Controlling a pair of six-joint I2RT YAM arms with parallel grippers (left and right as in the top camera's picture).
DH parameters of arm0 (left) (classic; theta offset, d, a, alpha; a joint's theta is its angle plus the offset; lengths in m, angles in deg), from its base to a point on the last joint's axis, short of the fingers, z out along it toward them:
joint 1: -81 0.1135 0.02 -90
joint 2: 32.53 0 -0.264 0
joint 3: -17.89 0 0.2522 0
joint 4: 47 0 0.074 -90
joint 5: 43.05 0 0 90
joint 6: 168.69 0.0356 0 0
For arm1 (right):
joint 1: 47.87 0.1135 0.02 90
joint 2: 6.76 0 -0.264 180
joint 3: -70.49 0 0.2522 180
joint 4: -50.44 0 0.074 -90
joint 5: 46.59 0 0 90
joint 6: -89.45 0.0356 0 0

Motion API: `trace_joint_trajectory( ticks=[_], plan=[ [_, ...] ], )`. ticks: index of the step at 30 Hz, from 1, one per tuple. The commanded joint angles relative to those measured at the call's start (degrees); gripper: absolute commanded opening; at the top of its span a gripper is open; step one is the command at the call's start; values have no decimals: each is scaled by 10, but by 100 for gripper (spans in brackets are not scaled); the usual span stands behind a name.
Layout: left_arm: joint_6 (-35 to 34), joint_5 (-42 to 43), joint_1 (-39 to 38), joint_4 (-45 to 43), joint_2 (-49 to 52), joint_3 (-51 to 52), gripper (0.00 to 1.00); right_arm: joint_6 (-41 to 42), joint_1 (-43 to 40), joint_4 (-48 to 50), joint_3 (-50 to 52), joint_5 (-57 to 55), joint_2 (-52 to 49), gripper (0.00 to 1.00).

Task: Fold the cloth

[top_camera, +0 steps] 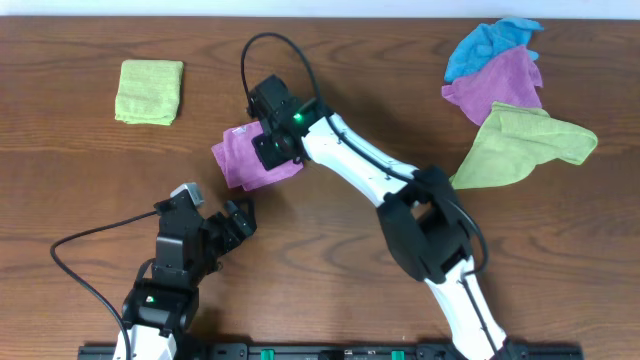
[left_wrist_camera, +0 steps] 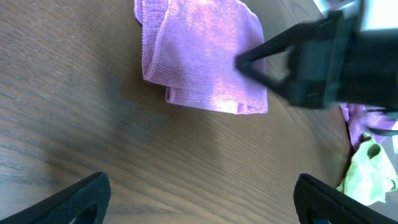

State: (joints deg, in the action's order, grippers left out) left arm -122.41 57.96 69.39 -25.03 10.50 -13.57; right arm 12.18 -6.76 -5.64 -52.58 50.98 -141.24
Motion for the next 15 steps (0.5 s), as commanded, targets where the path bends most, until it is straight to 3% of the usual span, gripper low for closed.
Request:
trace_joint_trajectory(
  ticks=[1,9,15],
  plan=[
    [-5,16,4,-3,0,-2,95,-9,-3,-9,3,-25,-22,1],
    [-5,-39,4,-8,8,-2,95,39,-26,-171,3,-75,-21,2],
    [-14,-6,4,-71,88,-2,95,49,-36,-236,3,-66,-19,2]
  ],
)
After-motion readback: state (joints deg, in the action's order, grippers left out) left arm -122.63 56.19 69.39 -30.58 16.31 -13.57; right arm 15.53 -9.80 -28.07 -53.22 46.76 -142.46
